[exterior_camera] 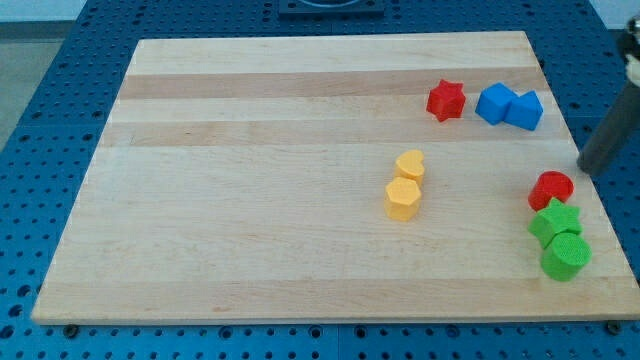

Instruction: Move the green star slightly to the top side of the green circle

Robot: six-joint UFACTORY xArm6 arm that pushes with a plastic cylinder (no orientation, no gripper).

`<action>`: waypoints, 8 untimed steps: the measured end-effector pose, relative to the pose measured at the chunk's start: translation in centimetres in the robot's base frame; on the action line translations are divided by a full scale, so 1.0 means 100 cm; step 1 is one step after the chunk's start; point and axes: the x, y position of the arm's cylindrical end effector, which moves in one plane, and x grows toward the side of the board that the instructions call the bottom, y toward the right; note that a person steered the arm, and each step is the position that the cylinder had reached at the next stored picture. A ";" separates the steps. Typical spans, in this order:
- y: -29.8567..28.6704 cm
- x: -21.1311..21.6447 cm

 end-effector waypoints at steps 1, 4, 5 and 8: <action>0.008 0.034; -0.050 0.075; -0.077 0.050; -0.162 -0.001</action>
